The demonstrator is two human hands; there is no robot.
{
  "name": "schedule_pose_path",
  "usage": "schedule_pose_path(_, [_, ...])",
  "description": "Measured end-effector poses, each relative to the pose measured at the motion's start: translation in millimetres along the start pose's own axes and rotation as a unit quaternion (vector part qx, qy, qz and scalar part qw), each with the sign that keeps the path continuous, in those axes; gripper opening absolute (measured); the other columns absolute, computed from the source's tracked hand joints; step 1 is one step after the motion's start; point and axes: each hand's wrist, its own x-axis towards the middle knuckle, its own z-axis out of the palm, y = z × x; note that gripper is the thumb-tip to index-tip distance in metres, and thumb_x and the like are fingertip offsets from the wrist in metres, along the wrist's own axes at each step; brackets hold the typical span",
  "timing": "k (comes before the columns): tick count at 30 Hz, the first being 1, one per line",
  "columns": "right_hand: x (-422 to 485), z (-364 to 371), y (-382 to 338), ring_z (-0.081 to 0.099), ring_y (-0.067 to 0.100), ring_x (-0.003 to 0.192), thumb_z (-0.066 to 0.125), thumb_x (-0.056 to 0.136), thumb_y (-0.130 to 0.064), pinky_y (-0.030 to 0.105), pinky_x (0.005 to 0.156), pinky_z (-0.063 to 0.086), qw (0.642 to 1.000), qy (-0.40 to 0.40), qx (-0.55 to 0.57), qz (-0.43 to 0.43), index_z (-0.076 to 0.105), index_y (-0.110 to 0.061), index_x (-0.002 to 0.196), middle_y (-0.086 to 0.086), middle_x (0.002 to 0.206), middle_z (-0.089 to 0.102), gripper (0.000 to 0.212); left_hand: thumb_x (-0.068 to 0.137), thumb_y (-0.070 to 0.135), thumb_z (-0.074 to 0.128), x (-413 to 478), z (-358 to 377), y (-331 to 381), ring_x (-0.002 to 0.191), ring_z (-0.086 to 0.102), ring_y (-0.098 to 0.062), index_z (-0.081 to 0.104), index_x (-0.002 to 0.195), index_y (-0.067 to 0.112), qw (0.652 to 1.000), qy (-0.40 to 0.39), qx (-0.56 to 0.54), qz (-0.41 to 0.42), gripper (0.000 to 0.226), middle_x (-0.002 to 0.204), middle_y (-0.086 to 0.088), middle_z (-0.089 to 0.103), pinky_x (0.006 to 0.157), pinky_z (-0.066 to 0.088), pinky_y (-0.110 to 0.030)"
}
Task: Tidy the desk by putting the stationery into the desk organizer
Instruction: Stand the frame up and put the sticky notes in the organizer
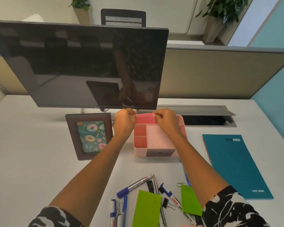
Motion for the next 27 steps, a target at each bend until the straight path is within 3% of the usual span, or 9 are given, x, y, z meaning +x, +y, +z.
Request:
schedule_pose_path(4, [-0.4, 5.0, -0.6, 0.06, 0.018, 0.098, 0.053, 0.094, -0.019, 0.02, 0.081, 0.042, 1.0, 0.008, -0.025, -0.005, 0.068, -0.012, 0.111, 0.006, 0.11, 0.066, 0.025, 0.089, 0.026, 0.063, -0.6, 0.8, -0.4, 0.082, 0.066, -0.019, 0.071, 0.096, 0.022, 1.0, 0.005, 0.01, -0.007, 0.012, 0.097, -0.001, 0.073, 0.077, 0.059, -0.037])
schedule_pose_path(7, [0.3, 5.8, -1.4, 0.061, 0.018, 0.103, 0.053, 0.093, -0.017, 0.023, 0.088, 0.046, 0.999, 0.025, -0.025, -0.009, 0.067, -0.013, 0.113, 0.006, 0.115, 0.067, 0.024, 0.09, 0.025, 0.064, -1.1, 1.2, 2.6, 0.087, 0.066, -0.019, 0.069, 0.104, 0.022, 1.0, 0.012, 0.014, -0.01, 0.015, 0.105, -0.001, 0.071, 0.076, 0.056, -0.032])
schedule_pose_path(12, [-2.7, 6.6, -1.3, 0.062, 0.018, 0.1, 0.054, 0.093, -0.017, 0.027, 0.087, 0.05, 0.999, 0.045, -0.012, -0.008, 0.067, -0.013, 0.111, 0.004, 0.113, 0.068, 0.023, 0.09, 0.027, 0.064, -2.2, 1.8, 0.5, 0.088, 0.065, -0.017, 0.068, 0.106, 0.022, 1.0, 0.005, 0.001, -0.013, 0.018, 0.108, -0.001, 0.071, 0.077, 0.055, -0.032])
schedule_pose_path(20, [-37.8, 2.5, -3.4, 0.057, 0.018, 0.104, 0.055, 0.092, -0.021, 0.031, 0.089, 0.048, 0.99, 0.136, 0.035, 0.005, 0.065, -0.017, 0.112, 0.003, 0.115, 0.064, 0.022, 0.092, 0.025, 0.06, -33.3, -12.2, 3.6, 0.087, 0.063, -0.011, 0.067, 0.109, 0.017, 0.995, 0.053, -0.064, 0.054, 0.02, 0.103, 0.0, 0.071, 0.075, 0.053, -0.026])
schedule_pose_path(27, [-72.0, 0.6, -12.6, 0.05, 0.023, 0.119, 0.058, 0.091, -0.024, 0.038, 0.103, 0.039, 0.991, 0.124, 0.037, 0.027, 0.063, -0.016, 0.118, 0.005, 0.127, 0.059, 0.029, 0.093, 0.024, 0.058, -76.9, -22.0, 6.5, 0.088, 0.063, -0.009, 0.067, 0.105, 0.02, 0.987, 0.058, -0.067, 0.13, 0.016, 0.103, 0.004, 0.069, 0.076, 0.056, -0.033])
